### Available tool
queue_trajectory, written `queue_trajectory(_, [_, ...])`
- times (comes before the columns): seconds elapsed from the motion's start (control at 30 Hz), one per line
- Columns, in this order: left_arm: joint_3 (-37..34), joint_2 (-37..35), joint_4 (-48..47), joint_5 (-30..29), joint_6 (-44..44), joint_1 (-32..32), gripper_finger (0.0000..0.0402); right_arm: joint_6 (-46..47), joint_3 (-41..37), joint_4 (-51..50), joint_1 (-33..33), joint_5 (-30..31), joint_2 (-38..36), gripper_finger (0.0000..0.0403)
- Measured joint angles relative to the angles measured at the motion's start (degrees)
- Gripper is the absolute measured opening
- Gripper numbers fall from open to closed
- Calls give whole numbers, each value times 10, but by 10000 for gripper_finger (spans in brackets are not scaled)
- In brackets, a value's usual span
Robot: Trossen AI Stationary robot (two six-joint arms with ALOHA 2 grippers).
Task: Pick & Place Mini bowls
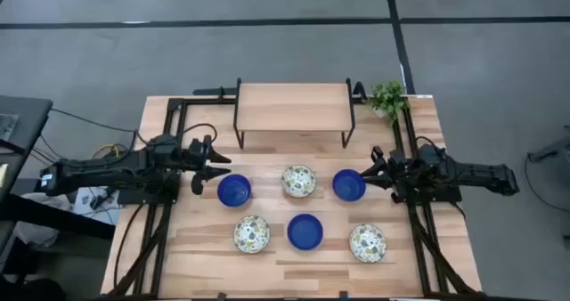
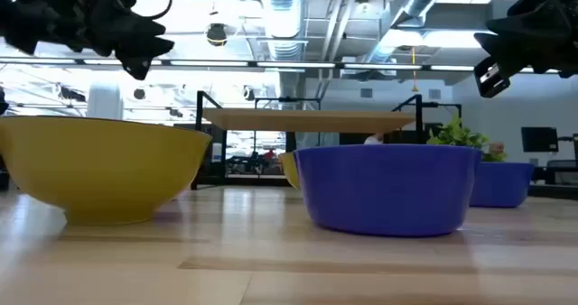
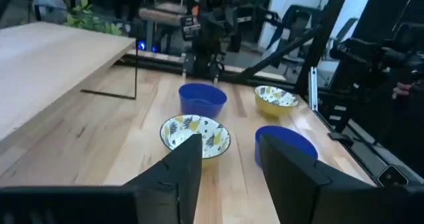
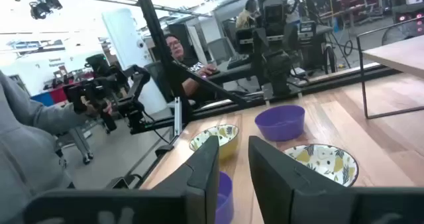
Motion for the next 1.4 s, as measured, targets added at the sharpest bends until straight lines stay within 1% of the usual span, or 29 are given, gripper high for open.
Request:
queue_trajectory(0.13, [35, 52, -42, 2, 0, 0, 150, 0, 0, 0, 0, 0, 0, 72])
queue_trajectory(0.3, [84, 114, -96, 22, 0, 0, 150, 0, 0, 0, 0, 0, 0, 72])
queue_trajectory(0.53, [171, 172, -214, 22, 24, -3, 150, 0, 0, 0, 0, 0, 0, 72])
queue_trajectory(0.67, [223, 197, -274, 22, 34, -19, 150, 0, 0, 0, 0, 0, 0, 72])
queue_trajectory(0.83, [271, 232, -348, 22, 34, -54, 150, 0, 0, 0, 0, 0, 0, 72])
queue_trajectory(0.9, [281, 247, -373, 22, 34, -67, 150, 0, 0, 0, 0, 0, 0, 72])
queue_trajectory(0.97, [282, 258, -376, 22, 31, -77, 150, 0, 0, 0, 0, 0, 0, 72])
queue_trajectory(1.0, [282, 262, -375, 22, 20, -81, 150, 0, 0, 0, 0, 0, 0, 72])
queue_trajectory(1.17, [282, 277, -366, 23, -94, -100, 150, 0, 0, 0, 0, 0, 0, 72])
queue_trajectory(1.3, [282, 277, -360, 22, -205, -107, 150, 0, 0, 0, 0, 0, 0, 72])
queue_trajectory(1.4, [282, 277, -358, 23, -244, -107, 150, 0, 0, 0, 0, 0, 0, 72])
